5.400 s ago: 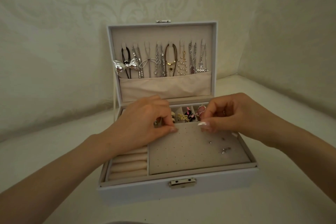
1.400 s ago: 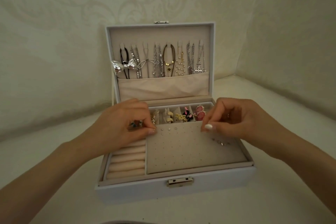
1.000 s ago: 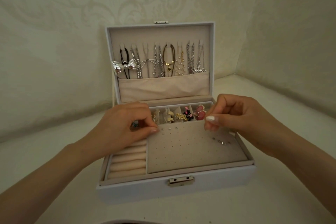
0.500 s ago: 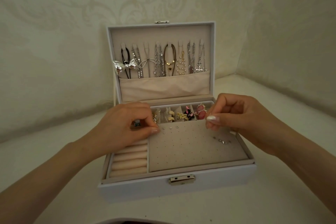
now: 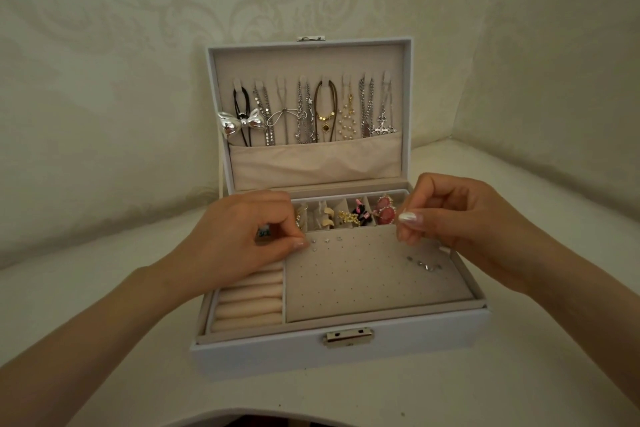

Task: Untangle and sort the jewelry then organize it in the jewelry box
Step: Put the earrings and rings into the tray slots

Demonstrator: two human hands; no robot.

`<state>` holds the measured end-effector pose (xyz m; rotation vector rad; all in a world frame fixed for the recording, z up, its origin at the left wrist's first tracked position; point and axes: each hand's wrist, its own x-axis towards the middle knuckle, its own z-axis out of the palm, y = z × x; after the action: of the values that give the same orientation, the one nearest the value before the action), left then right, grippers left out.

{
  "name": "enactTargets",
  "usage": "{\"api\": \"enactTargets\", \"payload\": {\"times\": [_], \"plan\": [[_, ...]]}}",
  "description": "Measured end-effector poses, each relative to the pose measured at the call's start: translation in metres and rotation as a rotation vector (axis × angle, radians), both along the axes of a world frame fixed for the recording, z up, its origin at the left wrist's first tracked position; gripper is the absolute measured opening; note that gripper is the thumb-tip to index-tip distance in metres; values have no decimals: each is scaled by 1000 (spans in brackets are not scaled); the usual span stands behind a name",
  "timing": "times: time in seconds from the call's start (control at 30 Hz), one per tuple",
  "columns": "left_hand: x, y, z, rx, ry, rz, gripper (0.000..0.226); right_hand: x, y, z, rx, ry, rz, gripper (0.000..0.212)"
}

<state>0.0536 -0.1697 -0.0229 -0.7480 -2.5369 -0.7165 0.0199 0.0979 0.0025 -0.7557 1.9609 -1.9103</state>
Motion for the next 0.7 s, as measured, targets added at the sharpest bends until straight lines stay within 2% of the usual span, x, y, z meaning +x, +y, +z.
{"api": "enactTargets", "payload": {"times": [0.17,0.3,0.37,0.47,0.53,0.63,0.7], "plan": [[1,0,1,6,-9,-13,23,-1,0,0,-35,-15,7,3],[2,1,2,-40,19,-8,22,-2,1,-1,-4,15,36,14],[4,4,6,-150,80,-29,21,-2,1,0,21,31,38,12],[10,8,13,-423,193,-67,21,-2,1,0,4,11,20,3],[15,7,16,-552,251,-96,25,-1,1,0,-2,11,12,5],[22,6,17,-667,336,-70,33,1,2,0,-11,49,-7,5],[23,9,19,-646,364,-26,29,2,2,1,-30,91,-25,6]]}}
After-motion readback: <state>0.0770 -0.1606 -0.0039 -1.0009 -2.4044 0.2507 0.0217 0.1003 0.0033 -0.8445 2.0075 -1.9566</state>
